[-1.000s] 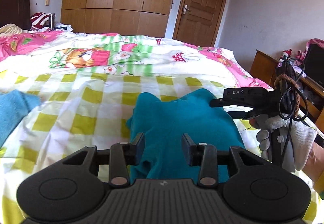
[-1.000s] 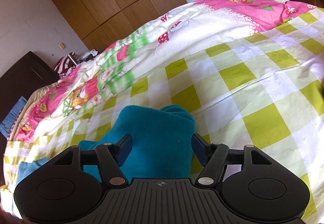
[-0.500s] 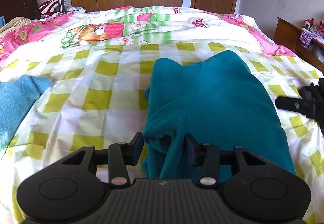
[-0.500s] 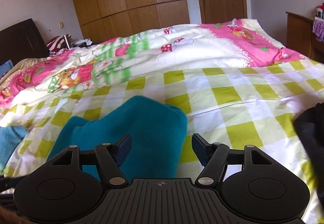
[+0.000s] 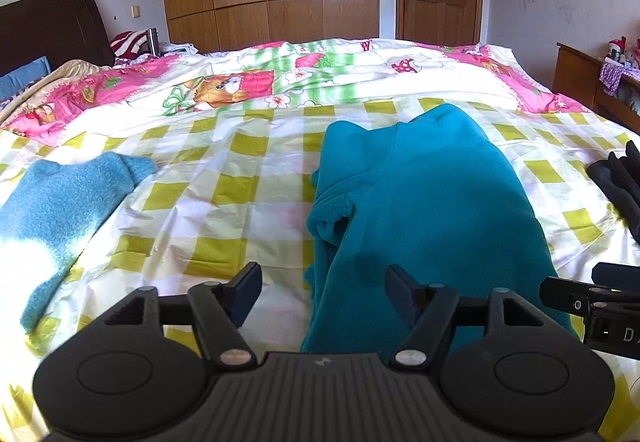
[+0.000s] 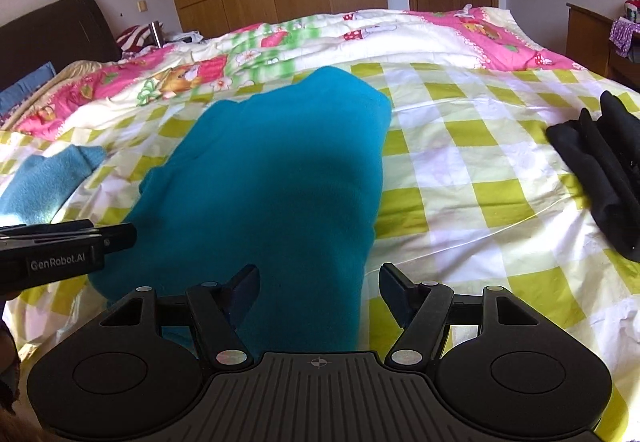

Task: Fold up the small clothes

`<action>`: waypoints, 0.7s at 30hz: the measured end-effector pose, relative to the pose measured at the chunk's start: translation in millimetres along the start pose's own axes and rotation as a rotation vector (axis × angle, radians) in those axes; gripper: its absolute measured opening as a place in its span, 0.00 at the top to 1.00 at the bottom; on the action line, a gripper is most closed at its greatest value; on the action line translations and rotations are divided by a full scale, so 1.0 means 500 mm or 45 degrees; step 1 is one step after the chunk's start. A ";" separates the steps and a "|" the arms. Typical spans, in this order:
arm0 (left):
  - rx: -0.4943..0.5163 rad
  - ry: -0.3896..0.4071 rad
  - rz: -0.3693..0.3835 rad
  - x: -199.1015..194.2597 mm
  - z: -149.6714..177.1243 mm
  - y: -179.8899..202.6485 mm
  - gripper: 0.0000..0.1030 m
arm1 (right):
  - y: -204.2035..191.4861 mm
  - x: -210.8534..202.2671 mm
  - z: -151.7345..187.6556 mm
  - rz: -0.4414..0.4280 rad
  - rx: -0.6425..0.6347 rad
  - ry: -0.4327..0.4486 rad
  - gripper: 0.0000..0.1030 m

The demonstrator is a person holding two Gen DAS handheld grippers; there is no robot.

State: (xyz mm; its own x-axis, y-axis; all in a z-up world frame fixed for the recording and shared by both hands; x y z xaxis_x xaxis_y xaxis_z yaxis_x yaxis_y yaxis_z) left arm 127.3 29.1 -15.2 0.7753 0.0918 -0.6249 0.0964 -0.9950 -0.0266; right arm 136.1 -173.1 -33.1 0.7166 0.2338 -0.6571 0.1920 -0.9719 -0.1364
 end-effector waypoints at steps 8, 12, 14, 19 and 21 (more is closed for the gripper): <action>0.018 0.025 -0.045 -0.031 0.036 0.014 0.00 | -0.023 -0.044 0.027 -0.003 0.001 0.046 0.35; -0.014 -0.019 -0.015 -0.030 0.065 0.012 0.00 | -0.022 -0.053 0.049 -0.004 0.038 0.038 0.35; -0.024 -0.044 -0.024 -0.026 0.078 0.012 0.00 | -0.018 -0.056 0.057 -0.003 0.066 0.036 0.35; -0.036 -0.057 -0.009 -0.031 0.093 0.020 0.00 | -0.017 -0.053 0.080 -0.002 0.080 0.010 0.35; -0.020 -0.049 -0.005 -0.036 0.095 0.025 0.00 | -0.017 -0.051 0.089 -0.002 0.085 -0.002 0.35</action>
State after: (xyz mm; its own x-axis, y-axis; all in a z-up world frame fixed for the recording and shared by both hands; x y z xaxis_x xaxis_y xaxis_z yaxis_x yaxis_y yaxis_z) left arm 84.9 13.0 -41.6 0.7501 0.0937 -0.6546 0.1091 -0.9939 -0.0172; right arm 86.4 -172.3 -48.1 0.7155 0.2357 -0.6577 0.1483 -0.9712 -0.1867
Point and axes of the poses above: each gripper's, at about its wrist camera, not at the fingertips, and x roughly the way its jaws point, y to its right, z to its underside, the point moved 4 cm from there along x, roughly the way its jaws point
